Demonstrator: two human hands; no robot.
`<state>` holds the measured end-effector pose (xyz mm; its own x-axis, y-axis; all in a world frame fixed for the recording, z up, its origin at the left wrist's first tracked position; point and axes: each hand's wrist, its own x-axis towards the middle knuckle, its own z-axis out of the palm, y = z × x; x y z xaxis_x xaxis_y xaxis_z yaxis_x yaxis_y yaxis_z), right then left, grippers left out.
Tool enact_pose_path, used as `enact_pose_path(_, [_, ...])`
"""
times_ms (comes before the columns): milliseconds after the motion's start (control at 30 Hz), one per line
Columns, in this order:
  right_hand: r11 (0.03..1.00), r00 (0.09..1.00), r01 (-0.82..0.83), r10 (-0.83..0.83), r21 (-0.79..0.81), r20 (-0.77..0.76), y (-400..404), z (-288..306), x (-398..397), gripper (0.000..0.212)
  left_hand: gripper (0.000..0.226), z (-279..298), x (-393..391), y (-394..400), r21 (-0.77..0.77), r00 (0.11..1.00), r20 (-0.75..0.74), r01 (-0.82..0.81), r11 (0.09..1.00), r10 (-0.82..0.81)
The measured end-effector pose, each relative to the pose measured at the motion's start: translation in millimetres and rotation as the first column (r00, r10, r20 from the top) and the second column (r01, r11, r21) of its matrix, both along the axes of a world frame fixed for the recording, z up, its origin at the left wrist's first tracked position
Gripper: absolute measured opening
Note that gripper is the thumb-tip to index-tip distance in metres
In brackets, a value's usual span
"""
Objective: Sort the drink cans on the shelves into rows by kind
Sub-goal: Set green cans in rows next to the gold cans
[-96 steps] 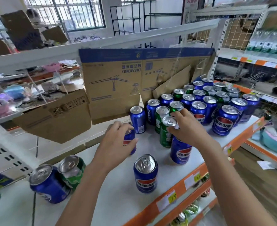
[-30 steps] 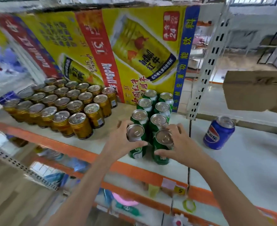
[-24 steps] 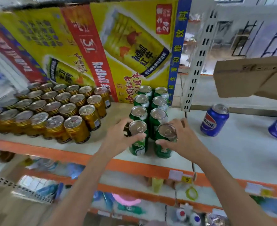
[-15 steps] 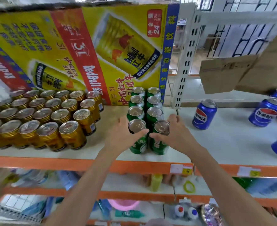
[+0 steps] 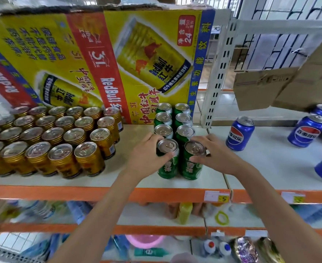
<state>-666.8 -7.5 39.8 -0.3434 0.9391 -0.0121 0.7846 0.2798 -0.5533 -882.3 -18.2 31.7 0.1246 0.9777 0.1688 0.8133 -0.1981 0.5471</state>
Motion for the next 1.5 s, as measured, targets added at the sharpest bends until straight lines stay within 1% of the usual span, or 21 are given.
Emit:
enact_pose_path(100, [1.0,0.999,-0.015,0.015,-0.011,-0.03,4,-2,1,0.058,0.05,1,8,-4,0.023,0.994,-0.068,-0.087,0.996,0.089])
enact_pose_path(200, [1.0,0.998,-0.011,0.01,-0.017,-0.057,6,-3,2,0.051,0.051,-1,9,-7,0.055,0.99,-0.075,-0.113,0.992,0.117])
enact_pose_path(300, [1.0,0.997,-0.009,0.009,-0.003,-0.072,7,-2,2,0.046,0.053,-4,12,-8,0.04,0.993,-0.041,-0.11,0.993,0.112])
enact_pose_path(400, [0.999,0.997,0.006,-0.004,0.033,-0.075,6,-4,0,0.046,0.052,-6,15,-7,-0.013,0.993,0.058,-0.099,0.995,0.1])
enact_pose_path(500, [0.998,0.996,0.012,-0.006,0.063,-0.09,3,-8,-1,0.048,0.051,-6,10,-6,-0.023,0.983,0.139,-0.118,0.993,0.12])
enact_pose_path(667, [0.998,0.993,-0.007,0.015,0.069,-0.116,-1,-11,-5,0.052,0.051,-6,2,-11,-0.004,0.974,0.149,-0.171,0.985,0.17])
enact_pose_path(900, [0.993,0.99,0.026,-0.01,0.116,-0.14,1,-13,-13,0.056,0.05,-6,2,-7,-0.03,0.973,0.173,-0.148,0.989,0.151])
enact_pose_path(1033, [0.993,0.988,0.028,-0.01,0.115,-0.154,0,-17,-13,0.055,0.05,-8,2,-10,-0.027,0.973,0.172,-0.152,0.988,0.154])
enact_pose_path(1167, [0.992,0.99,0.015,0.002,0.125,-0.14,-3,-17,-11,0.056,0.05,-6,4,-12,-0.012,0.988,0.086,-0.13,0.991,0.131])
enact_pose_path(1267, [0.992,0.994,-0.023,0.036,0.124,-0.1,-5,-15,-8,0.06,0.048,-1,8,-14,0.061,0.996,-0.036,-0.077,0.995,0.08])
enact_pose_path(1333, [0.988,0.997,-0.082,0.083,0.129,-0.002,-5,-10,-2,0.063,0.044,4,13,-14,0.107,0.991,-0.132,-0.006,0.994,0.02])
enact_pose_path(1400, [0.981,0.984,-0.143,0.127,0.127,0.128,-4,-3,8,0.063,0.044,13,21,-12,0.126,0.968,-0.249,0.079,0.989,-0.046])
enact_pose_path(1500, [0.975,0.951,-0.18,0.139,0.128,0.277,-5,9,23,0.053,0.04,23,31,-6,0.102,0.934,-0.322,0.197,0.975,-0.155])
